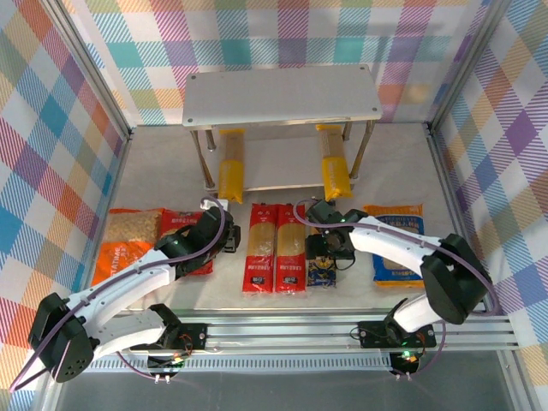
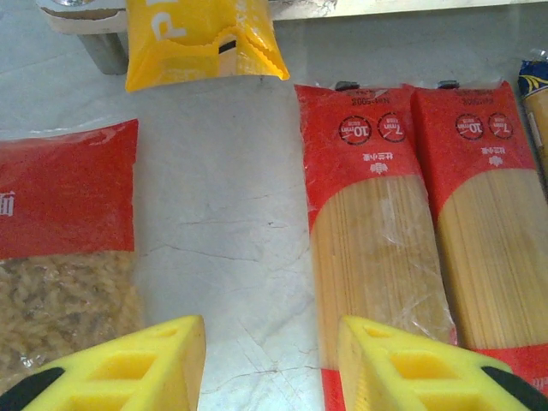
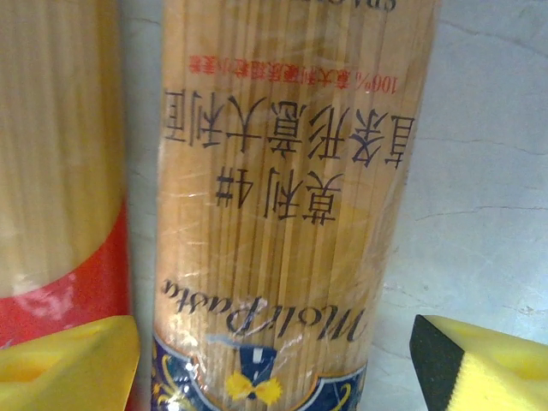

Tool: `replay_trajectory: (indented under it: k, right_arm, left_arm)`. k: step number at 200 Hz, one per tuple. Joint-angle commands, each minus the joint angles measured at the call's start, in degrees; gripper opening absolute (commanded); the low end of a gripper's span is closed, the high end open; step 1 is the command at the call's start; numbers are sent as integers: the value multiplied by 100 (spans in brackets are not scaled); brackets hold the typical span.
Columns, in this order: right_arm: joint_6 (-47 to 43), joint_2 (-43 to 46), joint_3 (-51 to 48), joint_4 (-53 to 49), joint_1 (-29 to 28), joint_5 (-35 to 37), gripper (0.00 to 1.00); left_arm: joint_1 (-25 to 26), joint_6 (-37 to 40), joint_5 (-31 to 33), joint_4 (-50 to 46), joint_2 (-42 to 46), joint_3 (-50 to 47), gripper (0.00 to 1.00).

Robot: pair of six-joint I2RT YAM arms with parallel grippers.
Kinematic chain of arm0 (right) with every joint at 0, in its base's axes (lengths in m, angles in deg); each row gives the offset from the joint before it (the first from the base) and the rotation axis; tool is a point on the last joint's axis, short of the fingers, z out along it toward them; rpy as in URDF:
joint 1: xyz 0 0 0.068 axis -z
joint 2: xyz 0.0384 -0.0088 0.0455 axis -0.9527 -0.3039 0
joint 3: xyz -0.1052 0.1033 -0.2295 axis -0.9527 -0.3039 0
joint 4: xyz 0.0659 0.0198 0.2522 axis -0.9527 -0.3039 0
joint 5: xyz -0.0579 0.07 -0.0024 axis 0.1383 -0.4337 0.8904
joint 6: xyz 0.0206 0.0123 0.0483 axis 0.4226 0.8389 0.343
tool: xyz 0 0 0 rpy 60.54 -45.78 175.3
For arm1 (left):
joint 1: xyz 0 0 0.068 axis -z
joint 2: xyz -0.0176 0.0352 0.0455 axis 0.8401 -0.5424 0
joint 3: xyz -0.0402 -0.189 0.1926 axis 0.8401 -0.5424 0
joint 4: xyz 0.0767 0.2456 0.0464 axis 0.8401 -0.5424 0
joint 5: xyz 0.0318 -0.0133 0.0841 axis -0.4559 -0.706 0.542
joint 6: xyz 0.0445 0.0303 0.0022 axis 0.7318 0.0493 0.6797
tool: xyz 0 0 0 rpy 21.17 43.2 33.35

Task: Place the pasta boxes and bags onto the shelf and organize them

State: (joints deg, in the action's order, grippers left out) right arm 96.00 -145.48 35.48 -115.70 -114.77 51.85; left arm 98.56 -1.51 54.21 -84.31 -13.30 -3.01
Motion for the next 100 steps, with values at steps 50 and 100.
replay_trajectory:
  k: [50, 100]
  right_arm:
    - [167, -488, 202, 250, -35, -108, 85]
    - [221, -766, 264, 320, -35, -232, 85]
  left_arm:
    - [42, -123, 189, -127, 160, -110, 46]
    - [42, -135, 270, -178, 296, -175, 46]
